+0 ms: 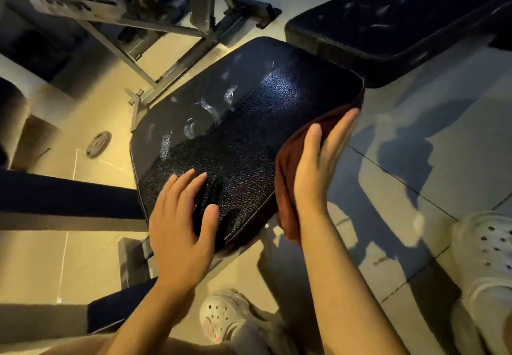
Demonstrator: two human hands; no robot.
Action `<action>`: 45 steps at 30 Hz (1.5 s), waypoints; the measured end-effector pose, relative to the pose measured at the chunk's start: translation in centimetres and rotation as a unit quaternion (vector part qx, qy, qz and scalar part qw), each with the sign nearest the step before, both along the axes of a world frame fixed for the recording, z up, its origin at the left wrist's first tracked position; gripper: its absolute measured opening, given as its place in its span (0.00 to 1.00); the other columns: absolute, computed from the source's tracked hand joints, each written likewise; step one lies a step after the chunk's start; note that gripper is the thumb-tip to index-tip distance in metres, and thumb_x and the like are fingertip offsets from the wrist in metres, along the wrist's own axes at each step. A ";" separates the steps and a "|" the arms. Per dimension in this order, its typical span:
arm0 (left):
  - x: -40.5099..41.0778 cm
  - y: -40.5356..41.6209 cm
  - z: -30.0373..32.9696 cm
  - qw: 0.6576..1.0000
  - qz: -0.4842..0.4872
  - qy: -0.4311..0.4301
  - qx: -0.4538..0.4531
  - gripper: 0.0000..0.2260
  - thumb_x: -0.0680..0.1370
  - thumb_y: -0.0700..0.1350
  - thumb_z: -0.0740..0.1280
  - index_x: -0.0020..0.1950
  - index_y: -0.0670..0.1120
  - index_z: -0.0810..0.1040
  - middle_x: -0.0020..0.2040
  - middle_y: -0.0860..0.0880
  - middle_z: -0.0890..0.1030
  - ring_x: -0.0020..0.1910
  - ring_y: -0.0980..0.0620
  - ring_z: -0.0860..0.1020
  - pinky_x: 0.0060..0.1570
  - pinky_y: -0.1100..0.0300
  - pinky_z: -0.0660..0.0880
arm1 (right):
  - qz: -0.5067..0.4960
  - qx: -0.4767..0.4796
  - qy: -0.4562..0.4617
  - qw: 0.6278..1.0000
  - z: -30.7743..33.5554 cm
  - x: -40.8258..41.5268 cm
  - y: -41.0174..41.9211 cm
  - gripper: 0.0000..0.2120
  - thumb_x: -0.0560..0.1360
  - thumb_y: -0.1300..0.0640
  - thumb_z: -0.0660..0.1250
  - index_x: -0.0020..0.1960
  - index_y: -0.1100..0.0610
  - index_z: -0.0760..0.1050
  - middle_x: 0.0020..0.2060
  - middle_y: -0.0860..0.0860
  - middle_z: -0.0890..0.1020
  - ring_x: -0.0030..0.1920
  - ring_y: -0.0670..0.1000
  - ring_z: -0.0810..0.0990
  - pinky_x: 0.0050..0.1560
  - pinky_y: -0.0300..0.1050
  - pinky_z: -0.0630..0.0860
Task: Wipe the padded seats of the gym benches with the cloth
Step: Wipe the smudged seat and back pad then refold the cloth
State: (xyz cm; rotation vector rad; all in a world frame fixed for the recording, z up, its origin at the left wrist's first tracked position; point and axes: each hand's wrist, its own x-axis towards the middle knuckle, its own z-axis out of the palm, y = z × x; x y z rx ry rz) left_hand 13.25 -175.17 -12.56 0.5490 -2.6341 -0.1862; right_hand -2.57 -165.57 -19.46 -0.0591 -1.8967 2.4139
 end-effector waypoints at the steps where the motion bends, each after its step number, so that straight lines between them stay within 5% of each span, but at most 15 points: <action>1: 0.0 0.0 0.0 1.000 0.000 0.000 -0.001 0.26 0.80 0.61 0.50 0.71 0.48 0.71 0.72 0.49 0.71 0.75 0.49 0.63 0.70 0.42 0.62 | 0.012 -0.005 -0.007 1.000 0.0 2.2 -0.5 0.37 0.79 0.36 0.47 0.79 0.55 0.37 0.79 0.51 0.41 0.78 0.43 0.40 0.76 0.36 0.40; 8: 0.0 0.2 -0.2 1.000 -0.001 0.018 -0.009 0.29 0.81 0.64 0.48 0.71 0.47 0.71 0.71 0.50 0.71 0.74 0.49 0.64 0.70 0.42 0.63 | 0.043 -0.025 -0.019 0.999 0.3 9.9 -2.6 0.39 0.77 0.29 0.43 0.77 0.51 0.37 0.79 0.50 0.40 0.78 0.45 0.40 0.77 0.42 0.42; 13: 0.1 0.0 -0.4 1.000 -0.001 0.024 -0.016 0.28 0.82 0.63 0.48 0.71 0.47 0.70 0.71 0.49 0.71 0.73 0.49 0.65 0.71 0.44 0.63 | 0.003 -0.050 -0.053 0.997 0.3 0.2 -0.1 0.34 0.83 0.44 0.49 0.78 0.60 0.39 0.79 0.55 0.41 0.78 0.49 0.40 0.73 0.33 0.37; 18: 0.1 -0.2 -0.5 0.999 -0.012 0.033 -0.021 0.27 0.82 0.61 0.48 0.71 0.46 0.70 0.70 0.48 0.72 0.72 0.48 0.66 0.70 0.43 0.64 | 0.024 -0.040 -0.056 0.997 -0.4 -9.6 3.3 0.30 0.85 0.51 0.51 0.79 0.62 0.42 0.79 0.58 0.46 0.79 0.53 0.46 0.77 0.44 0.44; 26: 0.0 0.1 -0.5 0.999 0.000 0.022 -0.045 0.24 0.82 0.57 0.49 0.70 0.46 0.73 0.69 0.48 0.74 0.72 0.48 0.67 0.70 0.48 0.63 | 0.005 -0.012 -0.020 1.000 0.4 0.0 0.4 0.39 0.79 0.40 0.52 0.79 0.59 0.38 0.79 0.53 0.42 0.78 0.45 0.41 0.77 0.39 0.40; 32: 0.0 0.3 -0.6 0.999 0.007 0.029 -0.044 0.23 0.82 0.54 0.51 0.68 0.44 0.74 0.68 0.46 0.75 0.70 0.46 0.69 0.68 0.45 0.66 | 0.002 0.029 0.029 0.999 0.6 7.0 -1.9 0.37 0.80 0.43 0.53 0.79 0.60 0.39 0.79 0.54 0.42 0.78 0.44 0.41 0.75 0.34 0.43; 37: 0.1 0.2 -0.8 0.997 0.001 0.054 -0.056 0.22 0.82 0.51 0.51 0.68 0.43 0.74 0.66 0.48 0.75 0.69 0.45 0.70 0.67 0.46 0.65 | 0.001 0.029 0.054 0.998 0.0 1.8 -0.4 0.36 0.80 0.45 0.53 0.78 0.59 0.39 0.79 0.55 0.42 0.79 0.49 0.41 0.76 0.38 0.41; 40: 0.1 0.3 -1.0 0.995 -0.003 0.075 -0.062 0.21 0.81 0.51 0.51 0.70 0.44 0.71 0.66 0.53 0.71 0.70 0.51 0.67 0.68 0.53 0.62 | -0.005 0.043 0.021 0.999 0.2 -4.8 1.4 0.35 0.81 0.50 0.56 0.79 0.62 0.41 0.79 0.59 0.43 0.79 0.53 0.42 0.71 0.30 0.38; 42: 0.1 0.2 -1.0 0.995 -0.001 0.080 -0.065 0.21 0.81 0.51 0.51 0.71 0.45 0.71 0.67 0.54 0.70 0.70 0.53 0.66 0.68 0.59 0.59 | -0.001 0.046 0.001 0.999 0.4 -7.4 2.2 0.34 0.82 0.54 0.57 0.79 0.62 0.41 0.79 0.59 0.43 0.79 0.54 0.43 0.72 0.33 0.40; 45: 0.2 0.2 -1.1 0.994 -0.002 0.082 -0.066 0.22 0.81 0.51 0.52 0.70 0.44 0.72 0.66 0.54 0.71 0.70 0.49 0.68 0.68 0.56 0.60 | -0.017 0.000 -0.037 0.999 0.6 -6.8 1.9 0.34 0.82 0.51 0.56 0.79 0.59 0.40 0.79 0.56 0.44 0.79 0.52 0.44 0.78 0.45 0.44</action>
